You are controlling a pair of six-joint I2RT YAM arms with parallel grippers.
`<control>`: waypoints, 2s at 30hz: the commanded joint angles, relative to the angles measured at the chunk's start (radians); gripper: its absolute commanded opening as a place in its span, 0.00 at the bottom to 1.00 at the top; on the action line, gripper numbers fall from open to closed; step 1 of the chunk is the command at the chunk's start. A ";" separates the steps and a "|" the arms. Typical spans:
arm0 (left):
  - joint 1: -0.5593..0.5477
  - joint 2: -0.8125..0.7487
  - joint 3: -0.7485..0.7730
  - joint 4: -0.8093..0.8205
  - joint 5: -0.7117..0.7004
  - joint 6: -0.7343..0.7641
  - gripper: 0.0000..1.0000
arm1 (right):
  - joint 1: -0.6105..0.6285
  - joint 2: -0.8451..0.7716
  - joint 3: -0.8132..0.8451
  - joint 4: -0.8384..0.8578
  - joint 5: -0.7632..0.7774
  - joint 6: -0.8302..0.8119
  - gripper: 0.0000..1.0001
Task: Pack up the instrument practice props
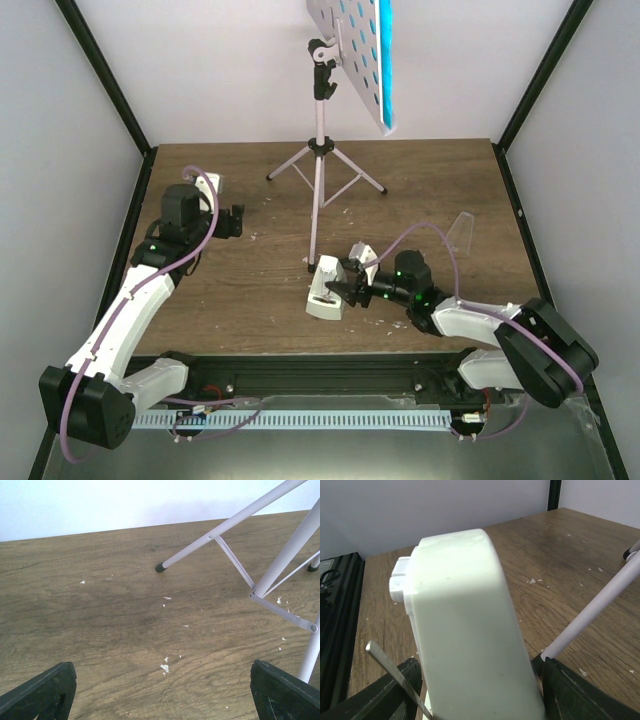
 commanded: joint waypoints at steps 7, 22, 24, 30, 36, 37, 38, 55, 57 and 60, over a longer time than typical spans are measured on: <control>0.001 -0.017 -0.010 0.016 0.012 0.008 0.96 | -0.015 0.028 0.071 -0.070 -0.010 0.039 0.68; 0.002 -0.019 -0.012 0.016 0.015 0.008 0.96 | -0.045 0.044 0.093 -0.080 -0.051 0.087 0.69; 0.002 -0.020 -0.012 0.016 0.015 0.007 0.96 | -0.049 0.050 0.099 -0.086 -0.060 0.093 0.69; 0.002 -0.018 -0.012 0.017 0.017 0.007 0.96 | -0.055 0.073 0.118 -0.101 -0.088 0.104 0.70; 0.003 -0.018 -0.012 0.018 0.017 0.009 0.96 | -0.063 0.092 0.132 -0.103 -0.111 0.119 0.71; 0.001 -0.019 -0.012 0.016 0.017 0.010 0.96 | -0.064 0.094 0.135 -0.102 -0.113 0.122 0.71; 0.002 -0.020 -0.012 0.017 0.017 0.009 0.96 | -0.065 0.097 0.136 -0.102 -0.114 0.125 0.71; 0.002 -0.021 -0.012 0.017 0.018 0.009 0.96 | -0.074 0.110 0.172 -0.155 -0.110 0.140 0.73; 0.002 -0.021 -0.013 0.017 0.019 0.009 0.96 | -0.073 0.112 0.178 -0.160 -0.110 0.145 0.73; 0.002 -0.021 -0.012 0.018 0.018 0.009 0.96 | -0.073 0.115 0.185 -0.166 -0.110 0.154 0.75</control>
